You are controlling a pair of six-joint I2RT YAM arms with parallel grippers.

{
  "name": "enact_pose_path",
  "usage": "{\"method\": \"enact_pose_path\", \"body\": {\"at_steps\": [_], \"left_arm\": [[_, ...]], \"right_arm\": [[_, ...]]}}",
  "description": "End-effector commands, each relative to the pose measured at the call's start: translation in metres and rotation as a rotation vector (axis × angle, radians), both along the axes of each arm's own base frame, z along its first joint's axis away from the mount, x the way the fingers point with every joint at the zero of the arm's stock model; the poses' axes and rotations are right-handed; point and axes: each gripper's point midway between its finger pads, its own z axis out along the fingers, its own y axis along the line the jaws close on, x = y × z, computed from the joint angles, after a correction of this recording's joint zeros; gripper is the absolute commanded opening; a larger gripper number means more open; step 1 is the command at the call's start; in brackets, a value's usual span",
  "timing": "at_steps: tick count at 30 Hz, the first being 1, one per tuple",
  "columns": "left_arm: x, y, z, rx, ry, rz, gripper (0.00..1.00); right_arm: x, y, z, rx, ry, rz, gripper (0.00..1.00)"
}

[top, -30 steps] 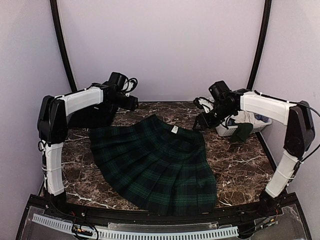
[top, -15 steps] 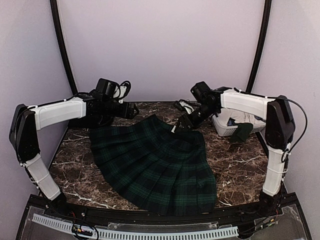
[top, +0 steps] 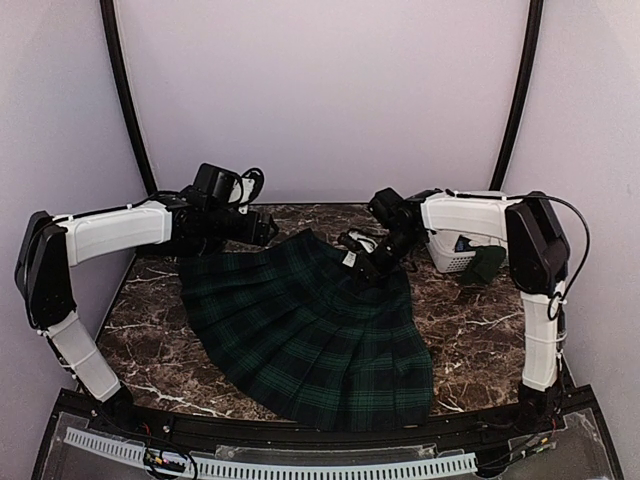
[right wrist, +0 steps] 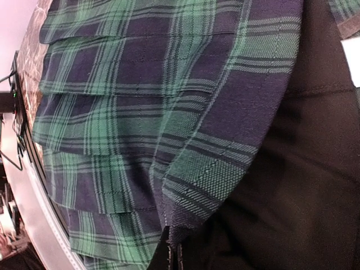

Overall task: Fold and stack the mixed laundry pile
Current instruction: Adjust the flattened skirt at the center of the board.

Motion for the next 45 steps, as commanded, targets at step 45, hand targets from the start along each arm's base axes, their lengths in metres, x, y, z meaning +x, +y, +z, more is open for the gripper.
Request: {"method": "enact_pose_path", "body": {"at_steps": [45], "left_arm": [[-0.007,0.039,-0.153,0.265,0.337,0.193,0.78]], "right_arm": [[0.006,-0.042,-0.044,-0.329,-0.181,-0.142,0.39]]}}
